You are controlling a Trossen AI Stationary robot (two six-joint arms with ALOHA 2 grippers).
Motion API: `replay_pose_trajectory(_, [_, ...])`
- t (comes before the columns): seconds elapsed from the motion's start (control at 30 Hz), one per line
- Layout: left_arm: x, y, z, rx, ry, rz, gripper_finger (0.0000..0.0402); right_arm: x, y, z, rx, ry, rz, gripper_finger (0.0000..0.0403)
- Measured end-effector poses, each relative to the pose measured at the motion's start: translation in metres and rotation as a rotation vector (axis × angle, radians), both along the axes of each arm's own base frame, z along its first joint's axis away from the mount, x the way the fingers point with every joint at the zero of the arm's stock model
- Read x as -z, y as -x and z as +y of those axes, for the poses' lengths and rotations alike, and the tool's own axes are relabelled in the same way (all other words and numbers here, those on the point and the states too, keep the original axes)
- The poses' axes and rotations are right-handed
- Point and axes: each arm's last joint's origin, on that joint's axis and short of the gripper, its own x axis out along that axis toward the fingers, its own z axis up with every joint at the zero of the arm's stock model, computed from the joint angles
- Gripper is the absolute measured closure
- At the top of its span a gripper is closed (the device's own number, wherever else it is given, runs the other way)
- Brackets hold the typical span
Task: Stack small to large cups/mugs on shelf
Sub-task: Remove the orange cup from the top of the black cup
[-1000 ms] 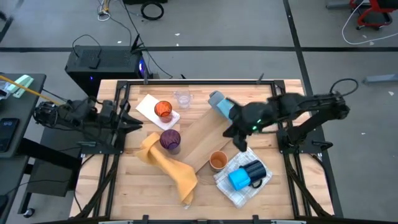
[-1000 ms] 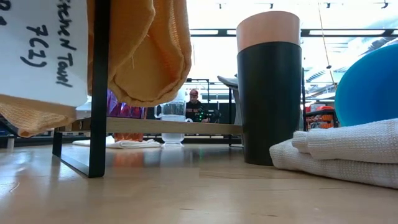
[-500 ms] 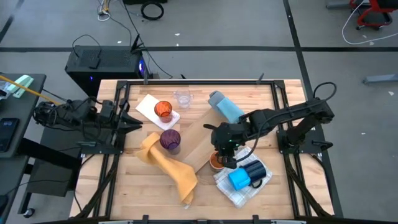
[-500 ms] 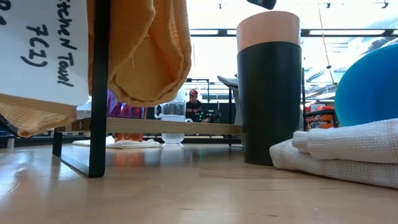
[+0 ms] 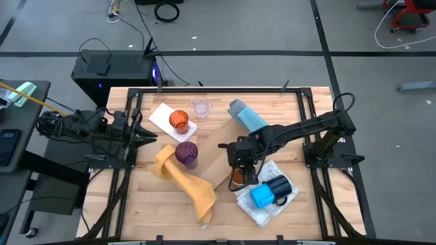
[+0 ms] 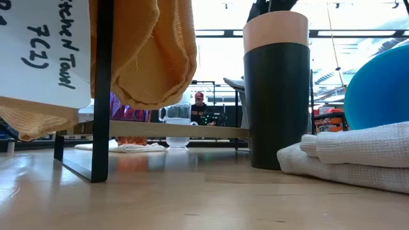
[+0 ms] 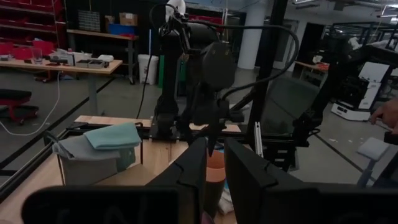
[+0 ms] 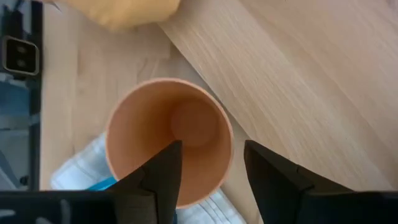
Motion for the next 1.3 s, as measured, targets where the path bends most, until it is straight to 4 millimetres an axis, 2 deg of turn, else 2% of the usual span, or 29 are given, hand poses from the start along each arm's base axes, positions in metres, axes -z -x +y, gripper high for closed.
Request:
replay_pose_trajectory(0.43, [0.0002, 0.0000, 0.0000, 0.000, -0.004, 0.002, 0.0339, 0.0018, -0.0036, -0.0086, 0.025, 0.000, 0.001, 0.0230])
replay_pose_trajectory(0.73, [0.0003, 0.0000, 0.0000, 0.000, -0.006, 0.002, 0.0329, 0.0079, -0.0077, -0.0081, 0.010, -0.017, 0.018, 0.0231])
replay_pose_trajectory(1.0, [0.0005, 0.0000, 0.0000, 0.000, -0.006, 0.005, 0.0337, 0.0076, -0.0080, -0.0073, 0.017, -0.046, 0.020, 0.0233])
replay_pose_trajectory(1.3, [0.0005, 0.0000, 0.0000, 0.000, -0.006, 0.005, 0.0326, 0.0076, -0.0079, -0.0069, 0.020, -0.061, 0.025, 0.0234])
